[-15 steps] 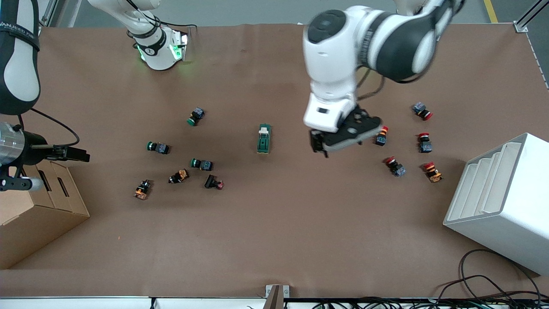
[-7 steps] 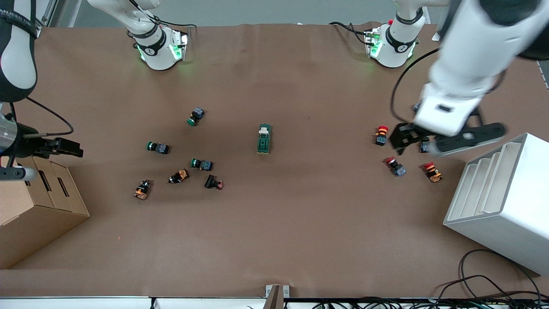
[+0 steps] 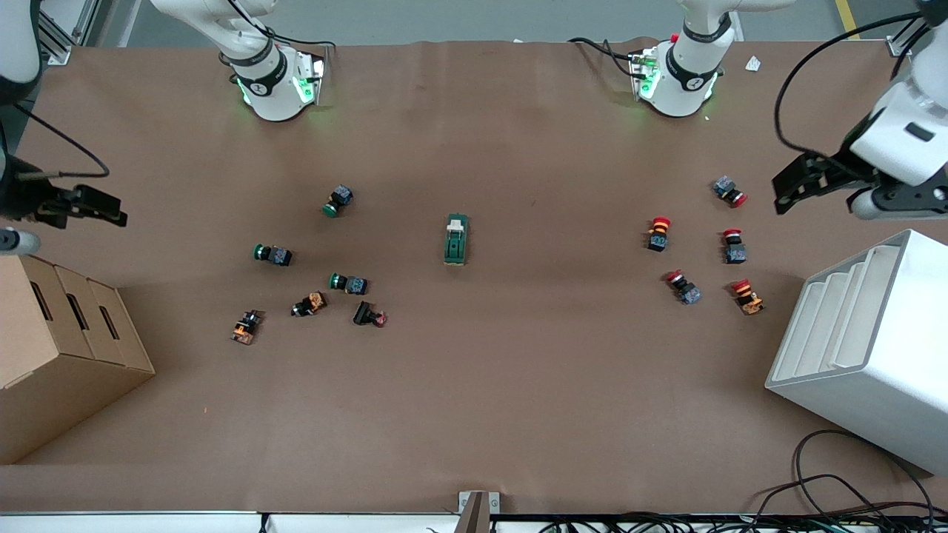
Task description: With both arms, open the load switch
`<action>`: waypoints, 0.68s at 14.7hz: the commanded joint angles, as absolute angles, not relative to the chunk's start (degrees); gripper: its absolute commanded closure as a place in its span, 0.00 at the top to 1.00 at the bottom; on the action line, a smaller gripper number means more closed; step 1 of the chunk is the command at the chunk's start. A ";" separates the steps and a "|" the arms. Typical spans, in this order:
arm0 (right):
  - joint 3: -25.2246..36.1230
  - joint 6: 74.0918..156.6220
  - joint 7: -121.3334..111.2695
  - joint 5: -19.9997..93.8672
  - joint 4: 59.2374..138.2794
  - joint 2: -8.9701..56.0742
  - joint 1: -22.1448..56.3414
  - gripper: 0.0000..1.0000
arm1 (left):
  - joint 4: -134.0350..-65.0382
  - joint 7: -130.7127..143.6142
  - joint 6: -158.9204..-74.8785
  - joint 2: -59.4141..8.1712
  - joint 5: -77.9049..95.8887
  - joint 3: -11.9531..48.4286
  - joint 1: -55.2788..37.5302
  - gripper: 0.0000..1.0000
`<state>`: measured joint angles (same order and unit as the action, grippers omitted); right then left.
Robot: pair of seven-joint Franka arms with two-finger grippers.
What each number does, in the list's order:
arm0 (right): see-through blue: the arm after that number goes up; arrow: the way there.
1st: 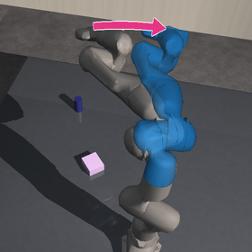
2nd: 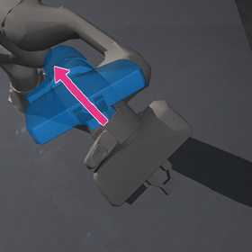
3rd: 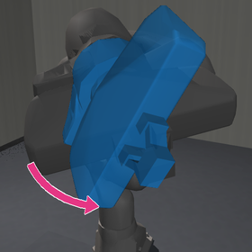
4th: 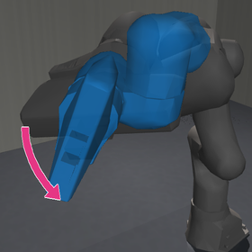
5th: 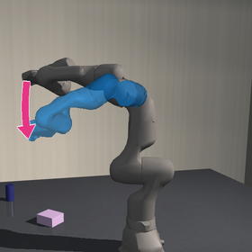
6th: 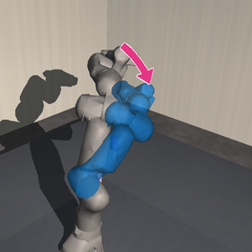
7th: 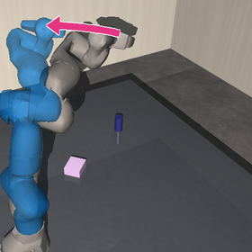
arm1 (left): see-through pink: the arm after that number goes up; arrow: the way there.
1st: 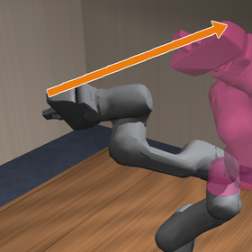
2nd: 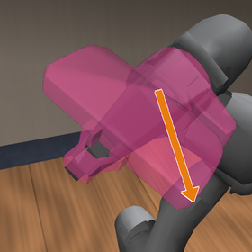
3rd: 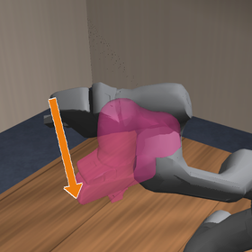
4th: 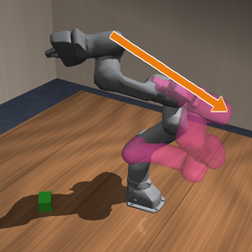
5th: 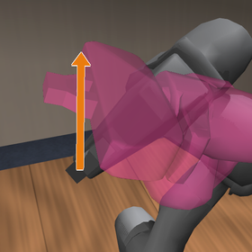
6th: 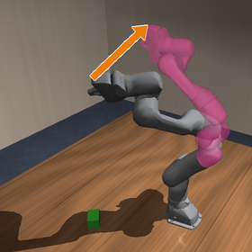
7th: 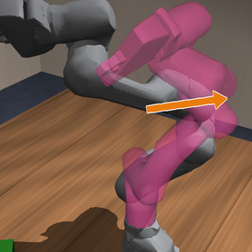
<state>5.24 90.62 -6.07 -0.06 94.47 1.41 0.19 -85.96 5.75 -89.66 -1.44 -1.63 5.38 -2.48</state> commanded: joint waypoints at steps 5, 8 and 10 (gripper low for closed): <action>5.45 90.88 -5.54 -1.85 102.39 -7.73 0.44 1.00 | -99.22 2.37 -90.79 9.13 1.05 5.36 -1.32 1.00; 5.19 88.86 -5.01 -1.93 100.99 -8.00 0.44 1.00 | -98.79 -0.69 -89.65 9.14 1.05 5.19 -1.14 1.00; 5.01 88.33 -4.57 -1.85 100.03 -8.09 0.53 1.00 | -97.13 -2.63 -88.86 8.35 0.79 4.83 -1.14 1.00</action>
